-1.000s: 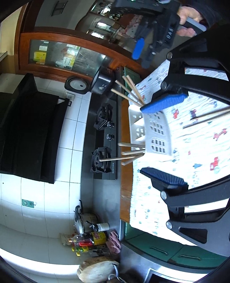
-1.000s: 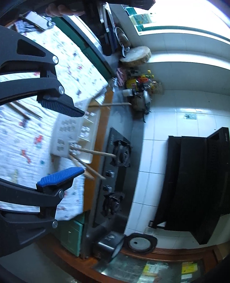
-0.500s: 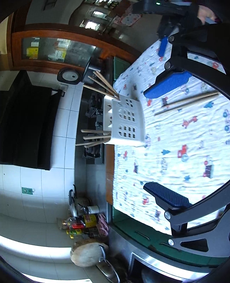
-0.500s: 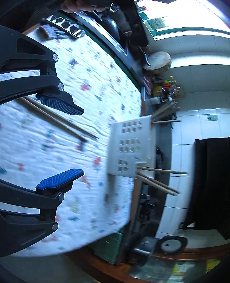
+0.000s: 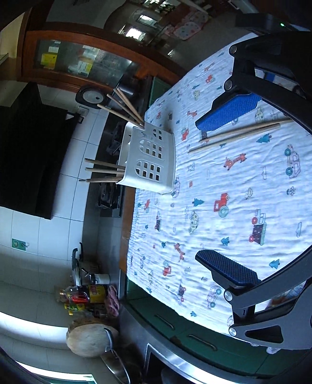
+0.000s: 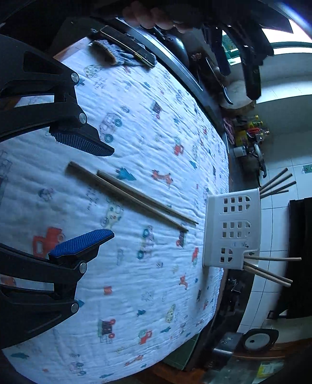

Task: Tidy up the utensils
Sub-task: 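Move both open grippers down to the last two chopsticks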

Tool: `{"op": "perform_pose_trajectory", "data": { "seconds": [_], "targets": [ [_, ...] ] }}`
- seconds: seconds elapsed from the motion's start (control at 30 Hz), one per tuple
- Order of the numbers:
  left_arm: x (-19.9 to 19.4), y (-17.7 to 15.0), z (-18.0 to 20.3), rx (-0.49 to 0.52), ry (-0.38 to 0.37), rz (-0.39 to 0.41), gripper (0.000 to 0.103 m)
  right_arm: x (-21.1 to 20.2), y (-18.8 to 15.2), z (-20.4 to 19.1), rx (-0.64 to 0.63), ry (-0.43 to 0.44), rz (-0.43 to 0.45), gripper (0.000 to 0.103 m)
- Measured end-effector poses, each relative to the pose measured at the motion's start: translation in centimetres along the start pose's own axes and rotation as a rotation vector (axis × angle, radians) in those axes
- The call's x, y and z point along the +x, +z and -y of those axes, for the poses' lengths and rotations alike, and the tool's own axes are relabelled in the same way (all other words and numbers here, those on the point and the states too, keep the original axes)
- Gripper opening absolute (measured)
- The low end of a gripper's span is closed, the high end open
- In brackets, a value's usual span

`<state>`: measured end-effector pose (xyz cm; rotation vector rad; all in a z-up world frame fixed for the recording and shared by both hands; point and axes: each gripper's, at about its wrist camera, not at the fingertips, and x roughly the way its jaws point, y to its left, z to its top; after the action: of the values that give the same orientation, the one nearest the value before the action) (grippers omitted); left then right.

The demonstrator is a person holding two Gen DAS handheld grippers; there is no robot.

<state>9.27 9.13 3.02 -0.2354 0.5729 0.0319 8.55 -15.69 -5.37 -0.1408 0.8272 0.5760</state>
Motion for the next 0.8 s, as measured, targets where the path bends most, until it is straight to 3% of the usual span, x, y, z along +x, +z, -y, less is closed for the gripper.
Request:
{"op": "perform_pose_trajectory", "data": {
  "seconds": [0.17, 0.37, 0.67, 0.8],
  "targets": [
    [0.3, -0.6, -0.3, -0.017, -0.011, -0.017, 0.098, 1.2, -1.3, -1.2, -0.02, -0.001, -0.031, 0.061],
    [0.2, -0.7, -0.7, -0.021, -0.011, -0.019, 0.098, 2.2, -1.9, -0.9, -0.033, -0.064, -0.044, 0.06],
    [0.3, -1.0, -1.4, -0.042, -0.021, -0.026, 0.098, 1.8, -1.4, 1.3, 0.028, -0.151, -0.048, 0.051],
    [0.5, -1.4, -1.4, -0.047, -0.023, -0.039, 0.098, 2.0, -1.0, 1.8, 0.068, -0.155, -0.041, 0.042]
  ]
}}
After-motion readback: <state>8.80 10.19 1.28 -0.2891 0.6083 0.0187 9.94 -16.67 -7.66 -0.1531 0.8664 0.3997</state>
